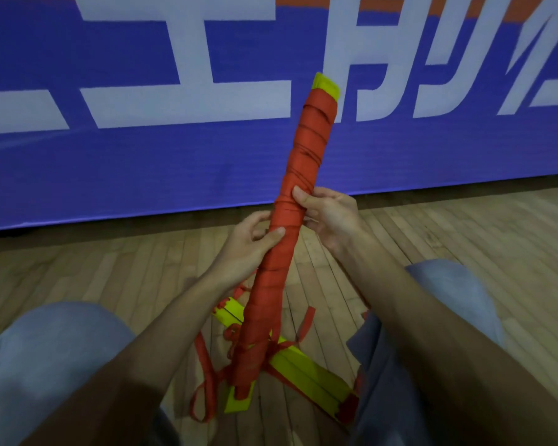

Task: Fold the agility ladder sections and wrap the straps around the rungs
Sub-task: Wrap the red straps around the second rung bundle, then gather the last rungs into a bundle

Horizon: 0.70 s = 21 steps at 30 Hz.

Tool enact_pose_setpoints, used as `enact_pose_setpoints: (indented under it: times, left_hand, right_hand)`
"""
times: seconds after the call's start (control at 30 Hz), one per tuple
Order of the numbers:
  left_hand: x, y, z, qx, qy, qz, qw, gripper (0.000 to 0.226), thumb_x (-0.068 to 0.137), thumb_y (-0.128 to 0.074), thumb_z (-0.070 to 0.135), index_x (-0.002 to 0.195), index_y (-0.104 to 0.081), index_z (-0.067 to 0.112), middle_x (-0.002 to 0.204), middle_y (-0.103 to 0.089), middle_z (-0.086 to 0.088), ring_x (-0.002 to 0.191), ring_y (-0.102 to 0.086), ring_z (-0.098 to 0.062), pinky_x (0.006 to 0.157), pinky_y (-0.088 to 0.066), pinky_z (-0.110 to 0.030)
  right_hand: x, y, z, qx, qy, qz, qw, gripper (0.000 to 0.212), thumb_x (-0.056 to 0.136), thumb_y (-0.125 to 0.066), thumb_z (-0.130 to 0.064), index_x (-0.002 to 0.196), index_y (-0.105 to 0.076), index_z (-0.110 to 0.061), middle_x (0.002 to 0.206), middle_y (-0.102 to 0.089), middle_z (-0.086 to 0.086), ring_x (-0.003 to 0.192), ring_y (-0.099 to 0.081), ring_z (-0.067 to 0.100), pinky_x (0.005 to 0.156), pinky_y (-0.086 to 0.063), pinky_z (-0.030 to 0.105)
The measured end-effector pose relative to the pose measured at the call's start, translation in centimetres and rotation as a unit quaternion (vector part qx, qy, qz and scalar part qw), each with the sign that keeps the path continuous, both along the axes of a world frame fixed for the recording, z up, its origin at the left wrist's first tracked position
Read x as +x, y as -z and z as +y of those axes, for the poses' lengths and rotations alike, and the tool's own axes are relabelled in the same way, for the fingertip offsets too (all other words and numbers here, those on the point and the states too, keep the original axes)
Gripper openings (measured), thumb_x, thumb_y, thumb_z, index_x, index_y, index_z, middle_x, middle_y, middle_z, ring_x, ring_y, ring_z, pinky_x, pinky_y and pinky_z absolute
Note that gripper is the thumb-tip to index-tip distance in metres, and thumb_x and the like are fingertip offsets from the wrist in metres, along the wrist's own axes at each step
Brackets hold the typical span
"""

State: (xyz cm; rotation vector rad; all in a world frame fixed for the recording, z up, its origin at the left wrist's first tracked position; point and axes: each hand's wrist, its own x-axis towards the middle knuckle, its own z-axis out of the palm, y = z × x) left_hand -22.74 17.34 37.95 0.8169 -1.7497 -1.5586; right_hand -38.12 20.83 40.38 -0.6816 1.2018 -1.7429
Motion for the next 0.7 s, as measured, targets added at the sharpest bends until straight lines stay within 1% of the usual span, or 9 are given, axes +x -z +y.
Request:
enact_pose_setpoints:
  times: [0.07,0.13,0.23,0.33,0.4,0.5,0.57,0.63,0.7]
  left_hand:
    - [-1.1,0.8,-0.5,0.003,0.004,-0.002,1.0,0.045,0.095,-0.058,0.011,0.139,-0.046,0.017,0.086,-0.072,-0.003,0.069,-0.069,-0.006,0.057,-0.053,-0.02]
    - [-2.5,1.3,-1.1,0.009,0.025,-0.007,1.0,0.053,0.096,-0.057,0.01,0.143,-0.038,0.026,0.086,-0.071,-0.003,0.068,-0.068,-0.006,0.054,-0.052,-0.02]
    - [-4.7,1.9,-2.2,0.03,0.05,-0.026,0.998,0.054,0.097,-0.056,0.011,0.142,-0.038,0.034,0.096,-0.069,-0.009,0.076,-0.067,-0.012,0.055,-0.056,-0.028]
    - [-7.1,3.1,-3.8,0.081,0.071,-0.02,0.994,0.051,0.095,-0.058,0.01,0.138,-0.043,0.034,0.101,-0.069,-0.01,0.083,-0.067,-0.016,0.061,-0.058,-0.039]
    - [-8.7,4.2,-4.7,0.135,0.083,-0.009,0.987,0.051,0.095,-0.058,0.009,0.136,-0.045,0.035,0.096,-0.068,-0.006,0.079,-0.068,-0.016,0.062,-0.058,-0.042]
    - [-11.6,6.1,-5.8,0.196,0.092,0.005,0.976,0.054,0.094,-0.058,0.006,0.139,-0.042,0.034,0.093,-0.064,-0.007,0.074,-0.068,-0.017,0.057,-0.057,-0.04]
    - [-14.0,8.0,-6.5,0.226,0.086,0.009,0.97,0.058,0.094,-0.057,0.005,0.14,-0.038,0.034,0.097,-0.063,-0.01,0.076,-0.068,-0.02,0.064,-0.059,-0.048]
    - [-16.5,10.2,-7.0,0.246,0.086,0.0,0.965,0.057,0.095,-0.057,0.005,0.137,-0.037,0.037,0.103,-0.063,-0.014,0.079,-0.068,-0.022,0.072,-0.057,-0.052]
    - [-18.8,12.7,-7.4,0.265,0.087,-0.01,0.96,0.053,0.095,-0.057,0.007,0.131,-0.038,0.042,0.103,-0.064,-0.014,0.078,-0.068,-0.021,0.072,-0.057,-0.05]
  right_hand:
    - [-0.7,0.5,-0.4,0.017,0.023,0.004,1.0,0.009,0.082,-0.073,-0.002,0.088,-0.066,-0.004,0.082,-0.068,0.009,0.067,-0.066,0.017,0.064,-0.056,0.026]
    - [-1.8,1.2,-1.0,0.035,0.042,0.012,0.998,0.026,0.08,-0.076,-0.003,0.102,-0.064,0.002,0.086,-0.069,0.011,0.068,-0.068,0.018,0.065,-0.056,0.028]
    - [-3.9,2.7,-2.1,0.055,0.054,0.021,0.997,0.042,0.082,-0.074,-0.003,0.118,-0.058,0.011,0.105,-0.069,0.022,0.083,-0.069,0.025,0.077,-0.058,0.033]
    - [-6.6,4.3,-2.9,0.064,0.051,0.024,0.996,0.035,0.085,-0.068,0.003,0.118,-0.059,0.012,0.11,-0.068,0.024,0.097,-0.068,0.033,0.085,-0.057,0.038]
    - [-8.6,5.6,-3.2,0.058,0.038,0.017,0.997,0.032,0.084,-0.066,0.007,0.116,-0.061,0.011,0.107,-0.069,0.023,0.095,-0.069,0.031,0.086,-0.057,0.037]
    - [-11.3,8.3,-3.6,0.062,0.025,-0.009,0.998,0.04,0.085,-0.066,0.006,0.123,-0.059,0.008,0.116,-0.066,0.026,0.099,-0.068,0.032,0.09,-0.056,0.037]
    - [-12.9,10.5,-4.1,0.083,0.012,0.007,0.996,0.041,0.084,-0.068,0.001,0.125,-0.062,-0.003,0.116,-0.068,0.022,0.095,-0.067,0.026,0.088,-0.053,0.036]
    - [-14.7,12.8,-4.6,0.105,0.022,0.02,0.994,0.038,0.085,-0.068,0.0,0.12,-0.066,-0.013,0.115,-0.069,0.019,0.095,-0.066,0.025,0.092,-0.051,0.041]
    - [-16.7,15.3,-5.3,0.121,0.056,0.016,0.991,0.036,0.085,-0.067,0.0,0.12,-0.067,-0.01,0.114,-0.07,0.018,0.092,-0.066,0.024,0.087,-0.054,0.039]
